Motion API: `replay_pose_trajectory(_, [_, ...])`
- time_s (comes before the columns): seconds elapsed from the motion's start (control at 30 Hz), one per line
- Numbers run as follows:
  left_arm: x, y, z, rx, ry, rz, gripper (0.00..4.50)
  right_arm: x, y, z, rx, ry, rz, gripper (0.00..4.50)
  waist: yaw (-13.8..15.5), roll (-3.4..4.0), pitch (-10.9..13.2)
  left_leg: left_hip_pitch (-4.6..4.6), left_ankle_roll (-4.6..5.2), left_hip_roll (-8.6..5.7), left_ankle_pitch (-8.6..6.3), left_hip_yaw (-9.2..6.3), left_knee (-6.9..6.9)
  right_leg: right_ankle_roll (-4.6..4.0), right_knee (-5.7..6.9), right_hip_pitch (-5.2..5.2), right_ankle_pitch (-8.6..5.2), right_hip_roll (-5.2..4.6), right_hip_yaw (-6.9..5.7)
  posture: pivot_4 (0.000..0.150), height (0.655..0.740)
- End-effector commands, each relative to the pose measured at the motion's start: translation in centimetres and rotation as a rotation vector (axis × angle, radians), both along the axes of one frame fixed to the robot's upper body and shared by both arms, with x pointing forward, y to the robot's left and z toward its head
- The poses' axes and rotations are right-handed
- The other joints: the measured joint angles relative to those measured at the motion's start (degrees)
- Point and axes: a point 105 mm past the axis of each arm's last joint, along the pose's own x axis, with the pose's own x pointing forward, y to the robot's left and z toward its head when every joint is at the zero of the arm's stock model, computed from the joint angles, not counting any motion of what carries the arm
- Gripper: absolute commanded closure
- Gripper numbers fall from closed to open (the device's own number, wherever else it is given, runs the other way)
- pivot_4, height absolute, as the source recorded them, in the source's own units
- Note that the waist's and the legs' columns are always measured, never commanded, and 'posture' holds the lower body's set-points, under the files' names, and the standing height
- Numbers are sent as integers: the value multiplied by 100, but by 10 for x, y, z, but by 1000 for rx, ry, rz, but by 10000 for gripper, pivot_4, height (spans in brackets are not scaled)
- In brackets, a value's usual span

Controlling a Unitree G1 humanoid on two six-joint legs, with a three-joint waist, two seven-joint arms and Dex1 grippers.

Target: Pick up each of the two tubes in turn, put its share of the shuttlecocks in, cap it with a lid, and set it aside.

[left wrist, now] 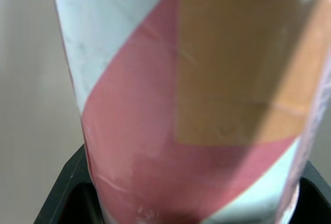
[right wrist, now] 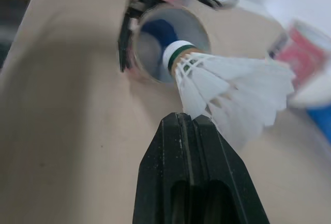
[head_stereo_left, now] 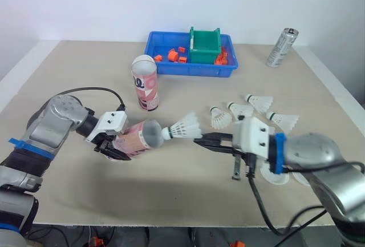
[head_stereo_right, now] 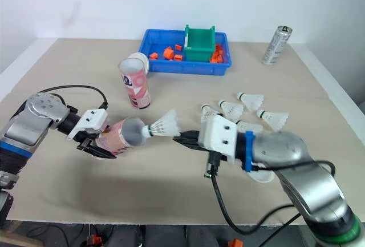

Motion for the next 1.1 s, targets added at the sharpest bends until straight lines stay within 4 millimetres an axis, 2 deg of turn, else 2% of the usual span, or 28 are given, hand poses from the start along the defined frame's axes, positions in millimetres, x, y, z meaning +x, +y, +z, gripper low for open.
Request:
replay_pose_trajectory(0.03, [-1, -3, 4, -13, -3, -11, 15506, 5, 13, 3, -43, -61, 109, 44710, 7, -2, 1, -1, 0, 0, 0, -1, -4, -1, 0, -3, -1, 2, 0, 1500, 7309])
replay_pose_trajectory(0.27, [-3, -2, 4, -16, 2, -4, 15506, 8, 32, 1, -74, -67, 208, 44710, 23, -2, 2, -9, 2, -1, -2, -6, -14, 15, 21, -12, -14, 4, -1, 1500, 7309])
replay_pose_trajectory(0.33, [-3, -2, 5, -17, 1, -2, 15506, 8, 32, -2, -97, -22, 222, 38372, 25, -3, 2, -8, 2, -1, -2, -10, -13, 15, 43, -17, -20, 7, -3, 1500, 7309])
replay_pose_trajectory(0.4, [-3, -2, 5, -18, 0, -1, 15506, 9, 32, 3, -76, 22, 222, 29666, 21, -3, 2, -6, 2, -1, -2, -11, -10, 8, 60, -23, -27, 9, -2, 1500, 7309])
replay_pose_trajectory(0.43, [-3, -2, 5, -19, 0, 0, 15506, 9, 32, 7, -55, 27, 215, 27242, 19, -3, 2, -3, 2, 0, -2, -11, -10, 0, 65, -23, -30, 10, -3, 1500, 7309])
replay_pose_trajectory(0.47, [-3, -2, 5, -21, 1, 1, 15506, 9, 30, 13, -18, 46, 204, 21103, 19, -3, 2, -2, 2, 0, -1, -12, -10, -2, 67, -23, -30, 11, -3, 1500, 7309])
replay_pose_trajectory(0.53, [-4, -2, 5, -22, 2, 3, 15506, 6, 24, 23, 45, 109, 184, 13032, 20, -3, 2, -1, 3, 1, -1, -13, -9, -16, 69, -24, -35, 13, -3, 1500, 7309])
replay_pose_trajectory(0.67, [-5, -2, 5, -25, 3, 3, 15506, 11, 0, 39, 215, 178, 47, 13032, 25, -4, 2, -4, 3, 1, -1, -14, -8, -12, 69, -21, -36, 12, -3, 1500, 7309])
replay_pose_trajectory(0.73, [-6, -2, 5, -27, 4, 3, 15506, 22, -18, 34, 270, 187, -109, 13032, 24, -5, 1, -4, 3, 1, -1, -16, -10, -6, 69, -20, -36, 12, -4, 1500, 7309])
replay_pose_trajectory(0.8, [-7, -2, 4, -30, 7, 6, 15506, 35, -39, 10, 316, 200, -334, 13032, 32, -9, -2, -3, 3, 1, -1, -17, -13, -5, 69, -21, -36, 12, -6, 1500, 7309])
replay_pose_trajectory(0.93, [-8, -1, 2, -33, 10, 12, 15506, 35, -46, -34, 364, 286, -567, 13032, 20, -6, -1, -3, 4, 0, -2, -19, -21, 1, 72, -25, -39, 12, -12, 1500, 7309])
replay_pose_trajectory(1.03, [-9, 0, 2, -36, 13, 19, 15506, 41, -50, -50, 403, 292, -713, 13032, -25, -4, 0, 0, 6, 2, 0, -18, -20, -15, 74, -29, -35, 14, -12, 1500, 7309])
replay_pose_trajectory(1.1, [-9, 0, 1, -35, 15, 21, 15506, 43, -46, -56, 411, 292, -743, 13032, -25, -5, 0, 2, 13, 1, 6, -18, -16, -26, 74, -27, -34, 14, -12, 1500, 7309])
